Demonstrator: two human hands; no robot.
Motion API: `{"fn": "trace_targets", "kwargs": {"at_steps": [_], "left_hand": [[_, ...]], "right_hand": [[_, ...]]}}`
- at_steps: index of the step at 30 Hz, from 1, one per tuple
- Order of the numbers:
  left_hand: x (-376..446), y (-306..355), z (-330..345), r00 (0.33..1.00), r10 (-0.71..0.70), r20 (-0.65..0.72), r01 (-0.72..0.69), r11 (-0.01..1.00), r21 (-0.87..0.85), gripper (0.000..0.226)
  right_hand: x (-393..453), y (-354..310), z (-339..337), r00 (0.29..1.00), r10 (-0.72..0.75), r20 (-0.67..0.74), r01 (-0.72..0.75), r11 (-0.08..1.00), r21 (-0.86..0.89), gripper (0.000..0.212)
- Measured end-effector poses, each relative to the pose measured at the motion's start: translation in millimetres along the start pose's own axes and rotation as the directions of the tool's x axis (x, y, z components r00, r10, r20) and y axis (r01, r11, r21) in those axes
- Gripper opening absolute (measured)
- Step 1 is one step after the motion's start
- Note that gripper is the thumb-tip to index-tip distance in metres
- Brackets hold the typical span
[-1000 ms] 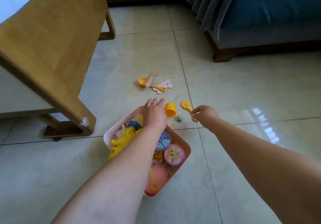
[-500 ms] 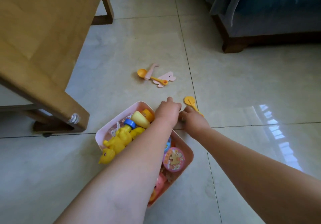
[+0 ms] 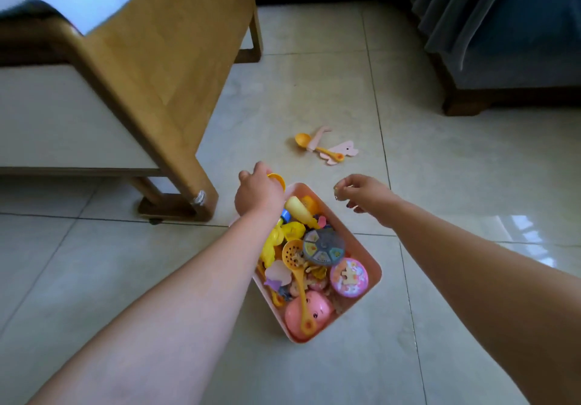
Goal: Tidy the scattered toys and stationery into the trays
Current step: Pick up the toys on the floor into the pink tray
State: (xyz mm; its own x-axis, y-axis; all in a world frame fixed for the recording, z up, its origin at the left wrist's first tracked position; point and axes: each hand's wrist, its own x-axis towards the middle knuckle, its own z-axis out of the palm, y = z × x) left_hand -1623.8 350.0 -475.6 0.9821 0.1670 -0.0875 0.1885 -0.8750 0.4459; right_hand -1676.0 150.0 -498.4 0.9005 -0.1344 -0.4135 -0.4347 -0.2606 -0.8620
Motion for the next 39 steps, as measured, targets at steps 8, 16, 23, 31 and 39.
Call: {"fn": "trace_targets", "kwargs": {"at_steps": [8,16,23,31,39], "left_hand": [[-1.9,-35.4,-6.1,0.931,-0.212,0.298,0.103,0.934,0.343,0.047],[-2.4,-42.0,-6.0,0.951,-0.073,0.301,-0.040,0.935,0.353,0.041],[-7.9,-35.8,-4.0,0.951,0.025,0.307,-0.119,0.949,0.293,0.035],[-13.0,-43.2,-8.7,0.934,0.001,0.358,-0.126,0.937,0.326,0.037],[-19.8,-51.8,-7.2,0.939,-0.003,0.344,-0.108,0.947,0.303,0.041]], "right_hand": [[-0.7,15.0,1.5,0.980,0.032,-0.199,-0.054,0.993,-0.103,0.018],[6.5,76.6,-32.7,0.864,0.160,-0.477,-0.370,0.844,-0.387,0.036],[23.6,86.3,-22.0,0.913,0.183,-0.366,-0.365,0.769,-0.526,0.015],[38.9,24.9,5.8,0.953,-0.099,-0.287,0.064,0.990,-0.128,0.011],[38.9,-14.0,50.8,0.965,-0.253,0.072,0.232,0.692,-0.683,0.040]]}}
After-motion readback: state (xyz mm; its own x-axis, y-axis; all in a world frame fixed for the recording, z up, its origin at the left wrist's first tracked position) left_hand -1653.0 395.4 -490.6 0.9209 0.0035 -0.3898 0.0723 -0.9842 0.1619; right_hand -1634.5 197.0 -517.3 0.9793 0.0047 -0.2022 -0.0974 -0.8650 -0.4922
